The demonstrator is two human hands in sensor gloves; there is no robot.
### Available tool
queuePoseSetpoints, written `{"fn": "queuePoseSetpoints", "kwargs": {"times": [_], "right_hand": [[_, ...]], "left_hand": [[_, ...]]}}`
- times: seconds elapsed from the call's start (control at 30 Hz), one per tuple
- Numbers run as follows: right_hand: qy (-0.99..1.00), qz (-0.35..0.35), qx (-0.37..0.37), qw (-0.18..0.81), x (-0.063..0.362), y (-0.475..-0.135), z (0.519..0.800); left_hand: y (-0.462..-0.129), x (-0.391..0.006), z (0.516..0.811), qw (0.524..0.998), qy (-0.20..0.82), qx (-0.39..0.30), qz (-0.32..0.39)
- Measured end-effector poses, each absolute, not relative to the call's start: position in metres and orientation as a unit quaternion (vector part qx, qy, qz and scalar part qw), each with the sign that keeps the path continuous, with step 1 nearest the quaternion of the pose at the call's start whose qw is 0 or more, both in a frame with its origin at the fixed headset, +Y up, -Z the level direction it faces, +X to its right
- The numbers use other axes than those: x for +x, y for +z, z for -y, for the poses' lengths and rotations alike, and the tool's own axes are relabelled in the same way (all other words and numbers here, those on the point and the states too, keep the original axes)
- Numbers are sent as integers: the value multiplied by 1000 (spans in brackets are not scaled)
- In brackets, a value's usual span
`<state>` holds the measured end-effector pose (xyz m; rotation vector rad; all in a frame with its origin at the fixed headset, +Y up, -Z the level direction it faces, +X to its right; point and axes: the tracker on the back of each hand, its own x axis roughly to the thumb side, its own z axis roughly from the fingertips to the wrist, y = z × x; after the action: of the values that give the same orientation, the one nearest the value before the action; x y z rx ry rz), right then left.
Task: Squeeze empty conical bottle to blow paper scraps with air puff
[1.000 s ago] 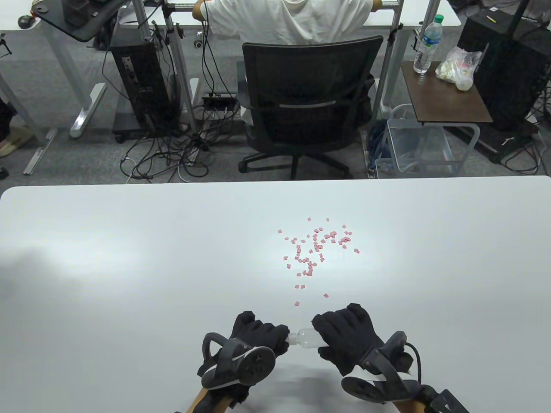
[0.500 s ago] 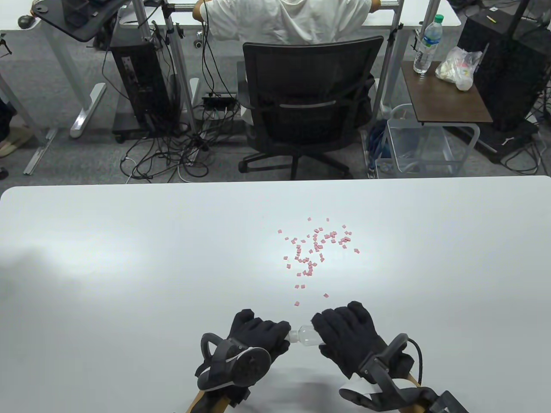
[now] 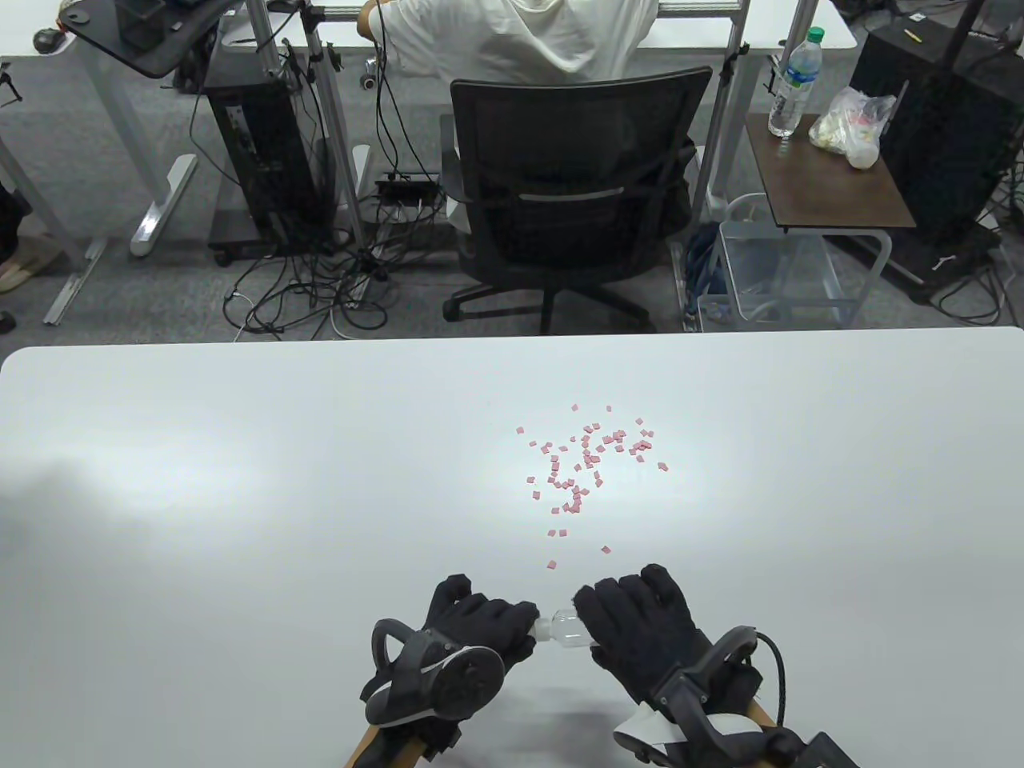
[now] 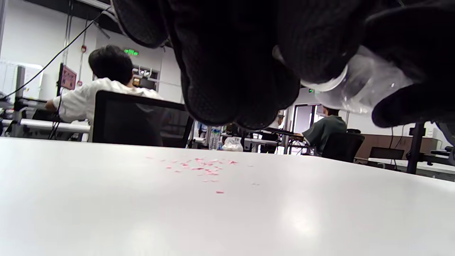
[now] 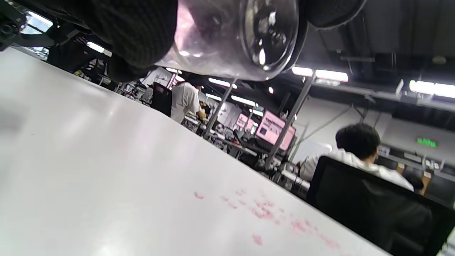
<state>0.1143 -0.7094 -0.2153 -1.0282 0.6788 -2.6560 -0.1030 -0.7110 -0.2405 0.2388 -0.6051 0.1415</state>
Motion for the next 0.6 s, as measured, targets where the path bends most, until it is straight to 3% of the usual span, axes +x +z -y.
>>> {"fn": "queuePoseSetpoints", "kwargs": {"times": [0.1, 0.13, 0.27, 0.37, 0.47, 0.6], "right_hand": [[-939, -96, -330, 18, 116, -226, 711], [-940, -91, -328, 7, 117, -227, 712], [-914, -209, -337, 89, 121, -219, 714], [-903, -244, -335, 113, 120, -215, 711], [-912, -218, -334, 91, 117, -216, 711], [-940, -99, -327, 5, 116, -227, 714]], "left_hand": [[-233, -96, 711, 929, -32, 184, 319], [-232, -95, 711, 928, -50, 190, 318], [-236, -95, 711, 942, 12, 155, 296], [-236, -96, 710, 943, 25, 157, 292], [-233, -97, 709, 938, 4, 178, 298], [-229, -95, 708, 922, -82, 210, 316]]}}
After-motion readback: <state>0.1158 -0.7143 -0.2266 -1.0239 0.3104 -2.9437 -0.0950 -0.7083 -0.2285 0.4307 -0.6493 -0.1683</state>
